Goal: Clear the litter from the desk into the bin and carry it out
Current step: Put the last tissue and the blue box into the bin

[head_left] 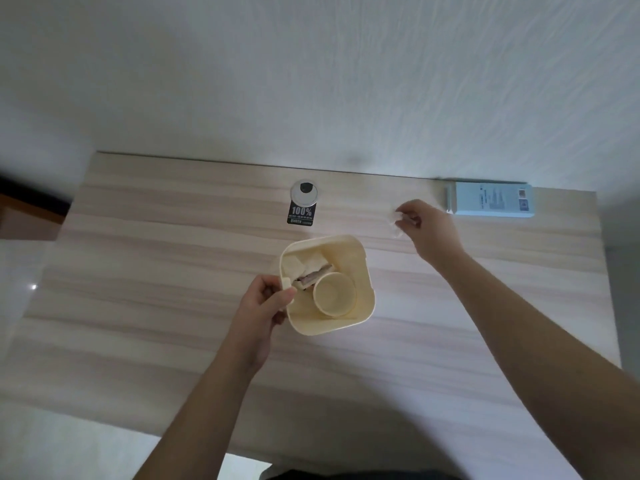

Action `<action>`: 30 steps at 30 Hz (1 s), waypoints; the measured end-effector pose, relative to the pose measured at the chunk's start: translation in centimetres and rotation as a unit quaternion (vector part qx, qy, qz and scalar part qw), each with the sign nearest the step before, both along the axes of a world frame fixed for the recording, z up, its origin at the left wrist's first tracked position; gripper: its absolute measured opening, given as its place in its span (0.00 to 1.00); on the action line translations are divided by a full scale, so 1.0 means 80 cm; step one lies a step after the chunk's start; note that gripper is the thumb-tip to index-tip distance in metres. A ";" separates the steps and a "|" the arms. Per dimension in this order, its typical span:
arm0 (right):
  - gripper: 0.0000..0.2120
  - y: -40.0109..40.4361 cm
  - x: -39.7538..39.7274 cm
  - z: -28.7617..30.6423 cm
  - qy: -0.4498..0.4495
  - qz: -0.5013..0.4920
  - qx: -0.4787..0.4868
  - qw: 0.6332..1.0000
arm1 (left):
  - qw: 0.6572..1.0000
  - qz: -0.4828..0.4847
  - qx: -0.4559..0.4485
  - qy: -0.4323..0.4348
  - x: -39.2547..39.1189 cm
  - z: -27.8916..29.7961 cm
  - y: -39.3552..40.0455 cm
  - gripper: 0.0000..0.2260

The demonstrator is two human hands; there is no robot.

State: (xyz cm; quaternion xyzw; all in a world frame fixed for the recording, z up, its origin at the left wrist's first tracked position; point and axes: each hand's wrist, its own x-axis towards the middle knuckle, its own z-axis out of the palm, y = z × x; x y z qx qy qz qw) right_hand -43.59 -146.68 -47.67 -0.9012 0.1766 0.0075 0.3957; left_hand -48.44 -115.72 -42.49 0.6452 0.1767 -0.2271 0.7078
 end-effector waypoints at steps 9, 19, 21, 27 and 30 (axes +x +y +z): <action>0.07 0.003 -0.146 0.086 -0.139 -0.072 0.046 0.987 | 0.997 -0.071 0.017 0.004 -0.025 0.006 -0.042 0.12; 0.12 0.063 -0.181 0.121 -0.117 0.019 0.047 0.992 | 0.991 -0.136 0.007 -0.005 -0.070 0.024 -0.106 0.18; 0.16 0.067 -0.185 0.117 -0.085 0.023 0.051 0.995 | 0.990 -0.137 0.005 -0.001 -0.079 0.025 -0.113 0.20; 0.14 0.048 -0.202 0.118 -0.107 0.018 0.019 0.994 | 0.992 -0.124 0.002 0.009 -0.093 0.021 -0.120 0.12; 0.13 0.024 -0.205 0.123 -0.149 -0.006 -0.010 0.989 | 0.993 -0.117 0.004 0.010 -0.094 0.018 -0.123 0.11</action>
